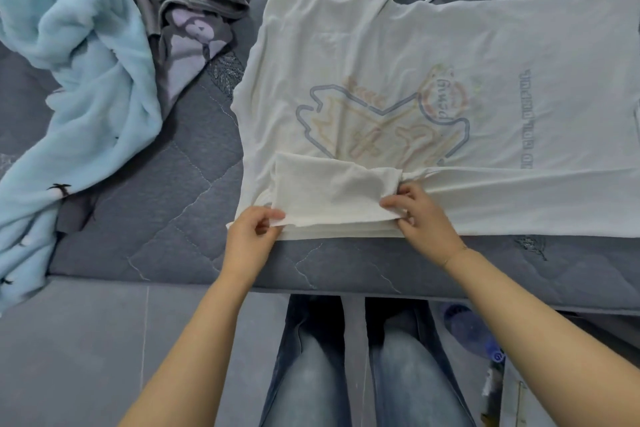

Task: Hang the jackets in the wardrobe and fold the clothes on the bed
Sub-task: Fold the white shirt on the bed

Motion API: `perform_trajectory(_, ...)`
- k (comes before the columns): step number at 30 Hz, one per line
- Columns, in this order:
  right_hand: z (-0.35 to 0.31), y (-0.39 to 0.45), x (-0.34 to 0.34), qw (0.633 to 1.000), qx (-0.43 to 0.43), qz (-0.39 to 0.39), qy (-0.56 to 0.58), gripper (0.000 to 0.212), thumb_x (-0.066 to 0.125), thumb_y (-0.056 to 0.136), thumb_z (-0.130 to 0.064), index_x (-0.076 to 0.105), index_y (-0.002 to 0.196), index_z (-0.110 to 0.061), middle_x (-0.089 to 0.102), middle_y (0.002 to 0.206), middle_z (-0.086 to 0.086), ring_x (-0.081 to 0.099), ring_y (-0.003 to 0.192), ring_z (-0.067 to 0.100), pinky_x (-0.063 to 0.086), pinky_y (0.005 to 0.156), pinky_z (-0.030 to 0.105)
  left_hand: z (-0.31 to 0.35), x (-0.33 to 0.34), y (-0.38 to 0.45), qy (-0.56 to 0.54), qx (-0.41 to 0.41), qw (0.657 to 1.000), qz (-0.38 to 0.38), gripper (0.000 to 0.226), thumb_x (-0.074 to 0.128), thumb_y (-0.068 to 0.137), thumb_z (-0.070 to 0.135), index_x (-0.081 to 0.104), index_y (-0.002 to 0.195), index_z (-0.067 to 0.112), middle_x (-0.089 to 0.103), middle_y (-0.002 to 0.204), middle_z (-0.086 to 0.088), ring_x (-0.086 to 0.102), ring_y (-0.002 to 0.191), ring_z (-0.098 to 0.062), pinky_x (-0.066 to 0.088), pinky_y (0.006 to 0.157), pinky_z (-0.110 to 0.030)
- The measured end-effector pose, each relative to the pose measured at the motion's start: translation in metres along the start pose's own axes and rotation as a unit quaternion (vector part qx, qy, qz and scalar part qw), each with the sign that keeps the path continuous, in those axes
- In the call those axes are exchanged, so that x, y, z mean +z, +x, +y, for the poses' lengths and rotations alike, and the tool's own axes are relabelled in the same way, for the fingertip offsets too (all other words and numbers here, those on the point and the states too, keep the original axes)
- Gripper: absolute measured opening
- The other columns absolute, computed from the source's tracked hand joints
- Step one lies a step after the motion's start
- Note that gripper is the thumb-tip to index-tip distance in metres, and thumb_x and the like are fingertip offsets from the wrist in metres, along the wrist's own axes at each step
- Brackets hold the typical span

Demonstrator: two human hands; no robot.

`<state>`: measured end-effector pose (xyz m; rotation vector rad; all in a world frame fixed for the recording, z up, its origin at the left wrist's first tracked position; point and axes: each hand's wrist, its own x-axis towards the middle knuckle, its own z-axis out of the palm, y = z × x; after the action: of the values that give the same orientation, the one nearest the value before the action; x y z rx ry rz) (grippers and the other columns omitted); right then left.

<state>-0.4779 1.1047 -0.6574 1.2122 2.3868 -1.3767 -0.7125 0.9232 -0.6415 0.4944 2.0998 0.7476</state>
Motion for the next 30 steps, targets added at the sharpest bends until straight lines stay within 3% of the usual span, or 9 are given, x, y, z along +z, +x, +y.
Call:
perform_trajectory(3,0.000,-0.008,0.010,0.996,-0.015,-0.027,-0.087,0.036,0.069,0.087,-0.018,0.065,0.121,-0.008,0.050,0.124,0.011,0.053,0.112,0.026,0.047,0.087,0.031,0.001,0.008,0.002,0.113,0.003,0.993,-0.017,0.035,0.060,0.082,-0.003,0.069,0.111,0.016,0.051,0.119,0.001,0.051,0.111,-0.014,0.038,0.104,-0.027)
perform_trajectory(7,-0.011,-0.011,0.012,0.966,-0.077,0.197,-0.151,0.025,0.059,0.088,-0.019,0.069,0.108,-0.007,0.056,0.123,0.015,0.053,0.112,0.031,0.048,0.089,0.041,0.030,0.021,0.001,0.237,0.101,0.957,0.135,0.030,0.061,0.075,0.007,0.069,0.102,0.018,0.051,0.114,-0.005,0.047,0.103,-0.027,0.036,0.086,-0.035)
perform_trajectory(10,-0.007,0.007,0.018,0.968,-0.133,0.101,-0.188,0.043,0.050,0.098,-0.016,0.049,0.140,-0.007,0.036,0.152,0.017,0.033,0.141,0.032,0.027,0.115,0.042,0.046,0.054,0.015,0.242,0.244,0.937,0.062,0.039,0.059,0.087,0.019,0.061,0.126,0.017,0.052,0.135,-0.011,0.047,0.122,-0.030,0.039,0.099,-0.044)
perform_trajectory(14,0.026,0.022,0.021,0.954,-0.054,-0.038,-0.292,0.061,0.028,0.104,-0.042,-0.004,0.153,-0.024,-0.010,0.161,-0.001,-0.005,0.150,0.020,-0.009,0.121,0.036,0.018,0.077,0.050,0.426,0.161,0.888,-0.059,0.061,0.022,0.103,0.051,-0.003,0.155,0.032,-0.015,0.163,0.002,-0.017,0.149,-0.017,-0.010,0.119,-0.052)
perform_trajectory(17,0.053,0.021,0.007,0.949,0.021,-0.016,-0.315,0.064,0.012,0.099,-0.055,-0.019,0.149,-0.030,-0.025,0.157,-0.010,-0.021,0.147,0.014,-0.020,0.116,0.038,0.001,0.077,0.058,0.463,0.150,0.871,-0.063,0.062,0.013,0.101,0.056,-0.018,0.150,0.035,-0.028,0.159,0.007,-0.029,0.145,-0.013,-0.017,0.116,-0.054)
perform_trajectory(21,0.060,0.013,-0.029,0.960,0.002,-0.039,-0.277,0.061,0.008,0.100,-0.050,0.002,0.154,-0.023,-0.005,0.163,-0.003,-0.005,0.150,0.013,-0.013,0.119,0.040,0.031,0.082,0.045,0.402,0.145,0.904,-0.011,0.060,0.026,0.100,0.050,0.021,0.155,0.026,0.000,0.165,-0.003,-0.010,0.151,-0.020,-0.019,0.115,-0.052)
perform_trajectory(24,0.061,0.021,-0.080,0.983,-0.018,0.009,-0.183,0.052,0.030,0.102,-0.033,0.034,0.150,-0.012,0.022,0.160,0.007,0.018,0.148,0.022,0.008,0.122,0.042,0.089,0.093,0.049,0.338,0.211,0.917,0.020,0.046,0.055,0.093,0.030,0.051,0.138,0.018,0.032,0.157,-0.010,0.026,0.146,-0.028,0.006,0.118,-0.054)
perform_trajectory(26,0.070,0.036,-0.120,0.985,-0.024,0.059,-0.162,0.042,0.047,0.100,-0.016,0.047,0.141,-0.007,0.036,0.153,0.013,0.033,0.141,0.029,0.022,0.117,0.041,0.136,0.109,0.070,0.302,0.255,0.918,0.019,0.039,0.061,0.090,0.014,0.059,0.129,0.011,0.044,0.148,-0.014,0.044,0.134,-0.032,0.028,0.111,-0.049)
perform_trajectory(30,0.102,0.088,-0.209,0.979,0.016,0.129,-0.156,0.037,0.052,0.093,0.002,0.058,0.129,0.001,0.045,0.145,0.020,0.044,0.130,0.039,0.034,0.108,0.044,0.233,0.153,0.138,0.292,0.286,0.913,-0.004,0.036,0.056,0.095,0.014,0.057,0.130,0.008,0.047,0.145,-0.013,0.046,0.129,-0.032,0.035,0.104,-0.041)
